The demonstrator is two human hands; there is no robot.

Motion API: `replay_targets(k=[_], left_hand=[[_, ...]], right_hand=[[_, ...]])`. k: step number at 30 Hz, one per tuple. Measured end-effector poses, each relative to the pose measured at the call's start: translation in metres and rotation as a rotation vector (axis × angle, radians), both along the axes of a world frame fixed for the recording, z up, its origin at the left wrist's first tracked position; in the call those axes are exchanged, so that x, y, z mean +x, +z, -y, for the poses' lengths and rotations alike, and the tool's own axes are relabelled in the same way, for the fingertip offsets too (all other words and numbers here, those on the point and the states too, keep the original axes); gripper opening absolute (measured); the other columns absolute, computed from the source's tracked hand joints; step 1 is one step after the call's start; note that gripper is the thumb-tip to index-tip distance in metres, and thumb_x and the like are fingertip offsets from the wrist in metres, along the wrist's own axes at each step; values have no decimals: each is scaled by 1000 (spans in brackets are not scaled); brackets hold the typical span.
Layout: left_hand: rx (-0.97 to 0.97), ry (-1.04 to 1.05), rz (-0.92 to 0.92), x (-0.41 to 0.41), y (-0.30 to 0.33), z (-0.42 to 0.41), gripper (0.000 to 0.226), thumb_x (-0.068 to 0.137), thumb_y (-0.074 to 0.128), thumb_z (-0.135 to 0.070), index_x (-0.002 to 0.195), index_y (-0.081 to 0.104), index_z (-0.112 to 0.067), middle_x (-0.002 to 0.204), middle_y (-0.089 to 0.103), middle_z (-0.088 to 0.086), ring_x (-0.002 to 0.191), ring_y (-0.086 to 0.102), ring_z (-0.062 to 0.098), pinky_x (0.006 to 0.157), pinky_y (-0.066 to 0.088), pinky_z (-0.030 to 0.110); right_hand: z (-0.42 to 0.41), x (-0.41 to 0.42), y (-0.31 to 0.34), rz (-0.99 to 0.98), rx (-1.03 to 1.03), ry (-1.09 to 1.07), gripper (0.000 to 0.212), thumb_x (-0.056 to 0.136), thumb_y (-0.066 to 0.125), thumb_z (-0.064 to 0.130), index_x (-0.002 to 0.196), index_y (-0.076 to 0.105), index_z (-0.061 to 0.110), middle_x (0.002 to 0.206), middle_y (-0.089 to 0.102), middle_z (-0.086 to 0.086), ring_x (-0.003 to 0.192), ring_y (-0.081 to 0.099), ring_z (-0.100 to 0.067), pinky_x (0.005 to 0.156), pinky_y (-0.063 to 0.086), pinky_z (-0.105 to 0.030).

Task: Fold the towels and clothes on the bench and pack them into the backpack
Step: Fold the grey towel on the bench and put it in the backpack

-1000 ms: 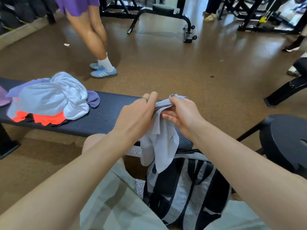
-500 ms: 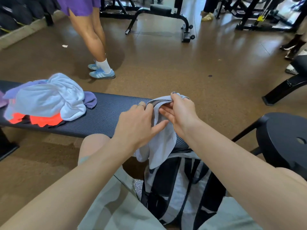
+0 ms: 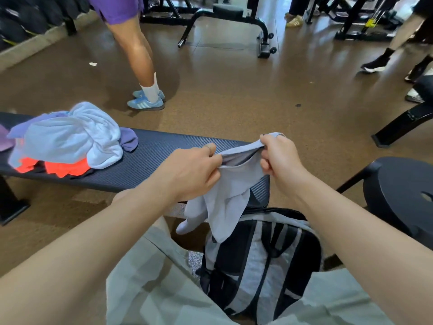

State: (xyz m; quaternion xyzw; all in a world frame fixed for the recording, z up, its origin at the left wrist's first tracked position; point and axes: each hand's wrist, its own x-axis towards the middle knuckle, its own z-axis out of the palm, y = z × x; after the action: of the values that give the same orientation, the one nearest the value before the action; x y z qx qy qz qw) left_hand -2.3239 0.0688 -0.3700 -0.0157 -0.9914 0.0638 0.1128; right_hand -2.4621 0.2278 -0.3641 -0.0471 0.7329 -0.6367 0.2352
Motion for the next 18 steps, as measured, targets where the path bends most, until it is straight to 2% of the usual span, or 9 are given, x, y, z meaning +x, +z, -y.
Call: replay_targets(k=[2, 4, 8, 11, 13, 15, 18], left_hand=[[-38, -50, 22, 6, -9, 3, 40, 91, 24, -36, 75, 54, -14, 81, 43, 0, 53, 32, 20, 45, 10, 24], [-36, -49, 49, 12, -18, 6, 41, 91, 29, -34, 68, 56, -14, 76, 40, -2, 49, 34, 20, 44, 8, 22], [32, -3, 44, 23, -21, 13, 40, 95, 29, -35, 76, 58, -14, 78, 38, -3, 47, 47, 24, 40, 21, 25], [99, -15, -8, 22, -10, 15, 35, 99, 29, -36, 81, 50, -15, 85, 43, -1, 52, 48, 24, 42, 24, 27], [199, -20, -52, 16, 1, 17, 31, 101, 32, -38, 82, 44, -17, 88, 41, -3, 61, 49, 24, 47, 33, 34], [353, -31, -87, 10, 10, 18, 27, 103, 44, -33, 81, 42, -17, 88, 40, -4, 68, 48, 24, 58, 42, 41], [508, -63, -141, -2, 24, 16, 24, 102, 55, -21, 82, 45, -12, 85, 41, -2, 73, 45, 20, 66, 36, 33]], right_hand=[[-1, -5, 5, 146, -92, -64, 19, 98, 48, 18, 80, 42, 18, 57, 36, 2, 44, 33, -12, 41, 21, -23], [-2, -10, 11, 218, -176, -152, 17, 99, 47, 16, 83, 44, 16, 57, 40, 2, 41, 35, -10, 40, 23, -22], [-9, -20, 11, 310, -292, -321, 15, 102, 42, 11, 88, 47, 12, 60, 43, -1, 42, 39, -10, 42, 27, -21], [-13, -23, 2, 355, -280, -370, 15, 104, 40, 11, 93, 50, 9, 67, 46, -3, 47, 44, -10, 43, 32, -20], [-14, -23, -2, 409, -271, -324, 12, 105, 39, 13, 107, 50, 7, 75, 51, -7, 55, 50, -12, 47, 37, -21], [-16, -20, -1, 481, -242, -177, 23, 105, 44, 18, 123, 47, 4, 88, 56, -16, 67, 55, -18, 54, 46, -23], [-12, -5, 7, 382, -43, 143, 32, 100, 55, 18, 125, 54, -1, 101, 63, -20, 77, 60, -23, 68, 52, -30]])
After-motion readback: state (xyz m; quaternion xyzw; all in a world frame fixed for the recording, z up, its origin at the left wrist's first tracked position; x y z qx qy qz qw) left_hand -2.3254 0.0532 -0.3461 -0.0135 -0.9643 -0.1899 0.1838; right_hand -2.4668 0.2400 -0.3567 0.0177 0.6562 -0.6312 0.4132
